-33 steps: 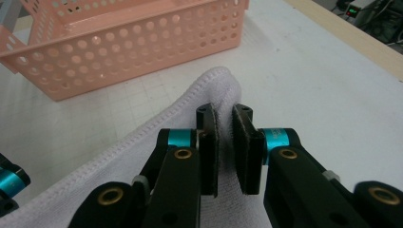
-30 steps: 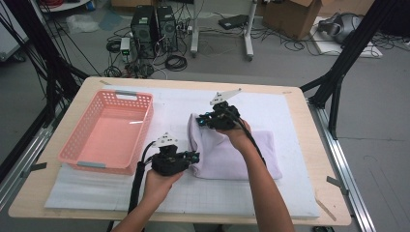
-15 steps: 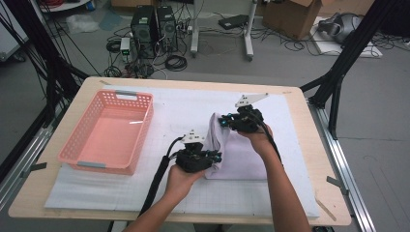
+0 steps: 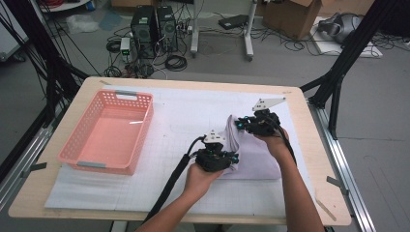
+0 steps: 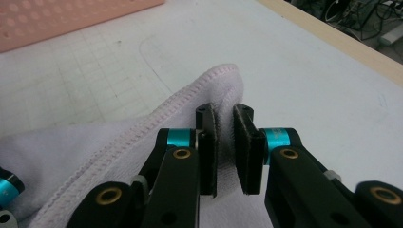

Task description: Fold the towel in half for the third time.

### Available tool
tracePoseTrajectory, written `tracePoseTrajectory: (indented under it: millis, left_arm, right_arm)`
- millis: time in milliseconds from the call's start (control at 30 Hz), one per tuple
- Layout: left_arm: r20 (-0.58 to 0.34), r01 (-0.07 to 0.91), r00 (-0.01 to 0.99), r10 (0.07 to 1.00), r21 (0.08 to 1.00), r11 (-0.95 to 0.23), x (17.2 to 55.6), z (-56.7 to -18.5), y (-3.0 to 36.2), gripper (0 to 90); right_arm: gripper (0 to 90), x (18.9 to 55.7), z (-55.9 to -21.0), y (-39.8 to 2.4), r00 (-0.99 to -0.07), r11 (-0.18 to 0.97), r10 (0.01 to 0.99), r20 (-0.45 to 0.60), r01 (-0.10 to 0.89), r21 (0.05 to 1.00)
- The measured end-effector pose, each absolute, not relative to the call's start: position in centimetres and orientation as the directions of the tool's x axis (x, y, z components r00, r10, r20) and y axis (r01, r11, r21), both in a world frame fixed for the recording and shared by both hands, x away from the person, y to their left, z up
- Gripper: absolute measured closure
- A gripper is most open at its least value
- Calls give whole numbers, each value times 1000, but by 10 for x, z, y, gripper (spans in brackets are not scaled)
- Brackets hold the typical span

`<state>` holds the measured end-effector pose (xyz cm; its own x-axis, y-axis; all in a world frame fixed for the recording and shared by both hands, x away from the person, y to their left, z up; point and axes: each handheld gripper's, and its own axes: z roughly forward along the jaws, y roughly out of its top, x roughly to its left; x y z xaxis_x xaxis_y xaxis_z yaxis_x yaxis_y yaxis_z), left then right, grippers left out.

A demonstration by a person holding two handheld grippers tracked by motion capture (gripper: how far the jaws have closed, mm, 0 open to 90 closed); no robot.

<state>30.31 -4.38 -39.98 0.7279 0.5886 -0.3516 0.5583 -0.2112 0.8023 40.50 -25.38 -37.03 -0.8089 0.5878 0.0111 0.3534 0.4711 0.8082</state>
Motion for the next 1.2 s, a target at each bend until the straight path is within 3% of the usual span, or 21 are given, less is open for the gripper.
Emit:
tracePoseTrajectory:
  millis: [67, 300, 567, 867, 967, 1200]
  left_arm:
    - [-344, 553, 728, 592, 805, -213, 303, -400, -46, 770]
    - [-315, 506, 740, 595, 842, -184, 300, -390, -27, 437]
    - [-282, 455, 720, 635, 882, -125, 296, -381, 23, 416]
    - [-285, 462, 667, 689, 883, -82, 300, -401, 70, 417]
    - [-284, 465, 659, 696, 881, -81, 303, -407, 79, 413]
    - [-238, 430, 680, 694, 896, -113, 304, -412, 88, 406]
  right_arm:
    - [811, 404, -372, -259, -805, 476, 594, 5, 357, 804]
    - [813, 405, -381, -274, -789, 468, 615, 8, 372, 802]
    - [814, 403, -383, -282, -786, 485, 619, -15, 366, 794]
    - [799, 397, -390, -299, -745, 494, 666, -39, 402, 771]
    - [753, 394, -393, -302, -726, 483, 687, -41, 414, 772]
    - [544, 375, -383, -320, -608, 395, 794, -32, 475, 786]
